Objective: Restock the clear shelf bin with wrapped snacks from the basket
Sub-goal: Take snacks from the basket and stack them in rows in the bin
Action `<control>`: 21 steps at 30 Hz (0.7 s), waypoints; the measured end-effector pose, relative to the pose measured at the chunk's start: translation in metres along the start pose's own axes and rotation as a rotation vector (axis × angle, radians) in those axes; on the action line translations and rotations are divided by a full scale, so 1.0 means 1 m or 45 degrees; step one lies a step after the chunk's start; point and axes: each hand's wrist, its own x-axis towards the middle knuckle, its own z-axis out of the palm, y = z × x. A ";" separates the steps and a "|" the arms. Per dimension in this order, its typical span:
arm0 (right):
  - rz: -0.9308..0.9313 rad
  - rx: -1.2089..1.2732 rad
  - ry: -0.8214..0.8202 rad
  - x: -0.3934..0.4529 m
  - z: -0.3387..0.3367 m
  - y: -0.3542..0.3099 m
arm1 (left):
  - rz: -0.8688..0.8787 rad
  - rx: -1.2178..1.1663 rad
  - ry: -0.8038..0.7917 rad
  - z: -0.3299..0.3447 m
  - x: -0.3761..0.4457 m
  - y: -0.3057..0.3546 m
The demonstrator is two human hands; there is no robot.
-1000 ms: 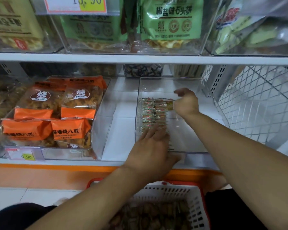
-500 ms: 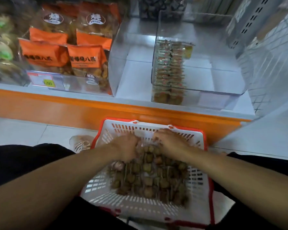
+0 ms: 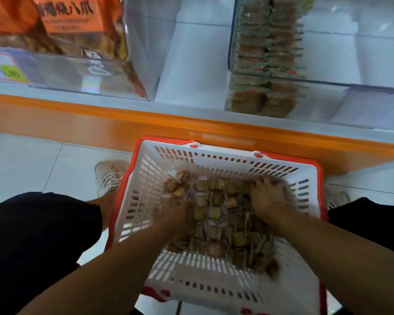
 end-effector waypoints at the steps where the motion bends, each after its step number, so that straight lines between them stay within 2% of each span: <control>1: 0.006 -0.038 -0.030 0.003 0.002 -0.002 | 0.030 -0.066 0.047 0.006 0.004 0.001; 5: 0.057 0.012 -0.074 0.011 0.007 -0.011 | 0.168 -0.416 0.069 0.023 0.013 0.010; 9: -0.077 0.150 0.006 0.009 0.014 -0.002 | 0.051 -0.334 -0.027 0.024 0.016 0.019; 13: -0.139 0.166 -0.008 0.006 0.015 0.002 | -0.042 -0.160 -0.185 0.025 0.022 0.026; 16: -0.225 0.174 -0.026 0.009 0.011 0.000 | 0.072 -0.169 -0.124 0.021 0.026 0.031; 19: -0.308 0.250 -0.059 0.010 0.007 -0.011 | 0.046 -0.253 -0.073 0.017 0.025 0.036; 21: -0.383 0.136 -0.059 0.010 0.006 -0.018 | 0.047 -0.309 -0.087 0.018 0.024 0.042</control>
